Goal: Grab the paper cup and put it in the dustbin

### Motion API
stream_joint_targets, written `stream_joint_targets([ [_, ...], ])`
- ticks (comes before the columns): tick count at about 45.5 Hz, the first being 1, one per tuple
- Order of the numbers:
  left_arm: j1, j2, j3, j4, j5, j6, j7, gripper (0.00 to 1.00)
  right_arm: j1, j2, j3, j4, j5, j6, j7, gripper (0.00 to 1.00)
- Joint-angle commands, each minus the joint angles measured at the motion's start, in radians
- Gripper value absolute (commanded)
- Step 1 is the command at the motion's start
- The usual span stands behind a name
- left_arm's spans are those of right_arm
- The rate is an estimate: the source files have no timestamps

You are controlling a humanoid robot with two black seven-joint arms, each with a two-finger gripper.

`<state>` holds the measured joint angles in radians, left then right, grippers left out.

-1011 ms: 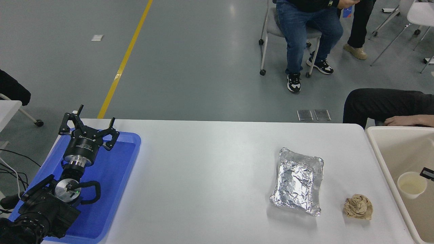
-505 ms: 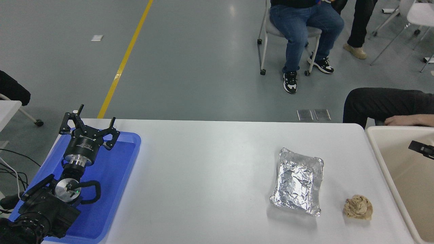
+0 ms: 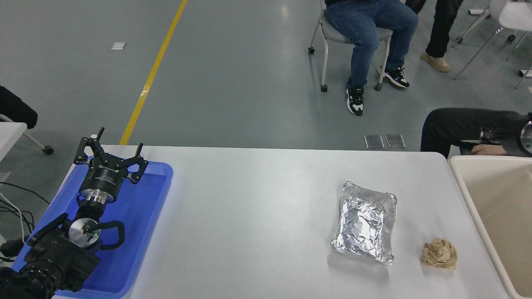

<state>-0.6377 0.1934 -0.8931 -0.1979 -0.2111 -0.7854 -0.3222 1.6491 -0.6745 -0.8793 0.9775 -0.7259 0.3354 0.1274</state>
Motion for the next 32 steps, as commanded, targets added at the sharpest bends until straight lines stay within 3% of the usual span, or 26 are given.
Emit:
stream_joint_targets([
  [1, 0.001, 0.0, 0.0, 0.0, -0.001, 0.0, 0.0, 1.0, 0.222, 0.042, -0.038, 0.251, -0.043, 0.16, -0.002, 1.0],
  [13, 0.001, 0.001, -0.001, 0.0, -0.001, 0.0, 0.0, 1.0, 0.382, 0.055, -0.063, 0.394, -0.01, 0.447, -0.002, 1.0],
  [26, 0.003, 0.004, -0.001, 0.003, -0.001, 0.0, 0.0, 1.0, 0.57, 0.139, -0.22, 0.5, 0.307, 0.45, -0.003, 1.0],
  [32, 0.004, 0.004, -0.001, 0.003, -0.001, 0.0, -0.001, 1.0, 0.606, 0.191, -0.273, 0.504, 0.355, 0.45, -0.003, 1.0],
])
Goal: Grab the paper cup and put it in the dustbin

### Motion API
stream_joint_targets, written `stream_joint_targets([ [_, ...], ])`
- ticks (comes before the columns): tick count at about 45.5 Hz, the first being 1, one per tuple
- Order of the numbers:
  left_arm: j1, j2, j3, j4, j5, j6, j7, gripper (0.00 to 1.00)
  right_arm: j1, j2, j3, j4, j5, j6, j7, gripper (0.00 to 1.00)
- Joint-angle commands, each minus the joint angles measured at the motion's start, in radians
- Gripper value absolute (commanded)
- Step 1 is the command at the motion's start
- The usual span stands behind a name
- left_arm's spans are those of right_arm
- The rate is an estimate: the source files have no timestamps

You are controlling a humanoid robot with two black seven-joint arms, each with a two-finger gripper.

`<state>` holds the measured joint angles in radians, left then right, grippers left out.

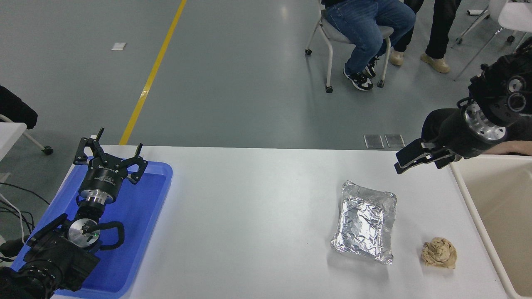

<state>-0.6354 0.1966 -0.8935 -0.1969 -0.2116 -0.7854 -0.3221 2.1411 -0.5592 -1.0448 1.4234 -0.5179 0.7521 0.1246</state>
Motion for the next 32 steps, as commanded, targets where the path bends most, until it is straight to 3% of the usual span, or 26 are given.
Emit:
stream_joint_targets([
  [1, 0.002, 0.001, 0.001, 0.002, 0.0, 0.0, -0.002, 1.0, 0.118, 0.076, -0.113, 0.057, 0.151, 0.033, 0.0, 1.0],
  [32, 0.002, 0.001, -0.001, 0.002, 0.0, 0.0, -0.002, 1.0, 0.184, 0.142, -0.305, 0.051, 0.122, -0.011, -0.002, 1.0],
])
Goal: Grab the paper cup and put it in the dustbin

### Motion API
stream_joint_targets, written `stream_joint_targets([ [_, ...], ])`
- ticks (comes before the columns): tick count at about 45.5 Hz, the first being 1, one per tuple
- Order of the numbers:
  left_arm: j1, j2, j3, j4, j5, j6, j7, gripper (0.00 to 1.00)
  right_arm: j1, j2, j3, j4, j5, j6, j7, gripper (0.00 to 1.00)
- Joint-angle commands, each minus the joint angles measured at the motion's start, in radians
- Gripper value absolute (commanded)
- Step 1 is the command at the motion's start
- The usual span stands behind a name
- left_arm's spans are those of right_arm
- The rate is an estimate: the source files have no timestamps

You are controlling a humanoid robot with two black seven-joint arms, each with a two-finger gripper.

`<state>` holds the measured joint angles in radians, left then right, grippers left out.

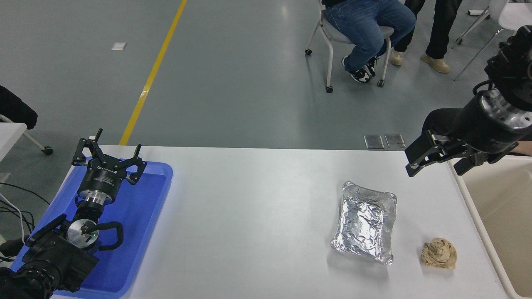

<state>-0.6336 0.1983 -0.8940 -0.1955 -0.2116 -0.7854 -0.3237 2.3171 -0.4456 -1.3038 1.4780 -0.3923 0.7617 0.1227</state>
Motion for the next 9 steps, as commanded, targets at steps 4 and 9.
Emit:
stream_joint_targets([
  [4, 0.0, 0.0, 0.0, 0.001, 0.0, 0.0, 0.0, 1.0, 0.008, 0.036, -0.052, -0.018, -0.005, -0.022, 0.0, 1.0],
  [9, 0.0, 0.001, 0.0, 0.001, 0.0, 0.0, 0.0, 1.0, 0.008, 0.039, -0.055, -0.018, -0.007, -0.021, 0.002, 1.0],
])
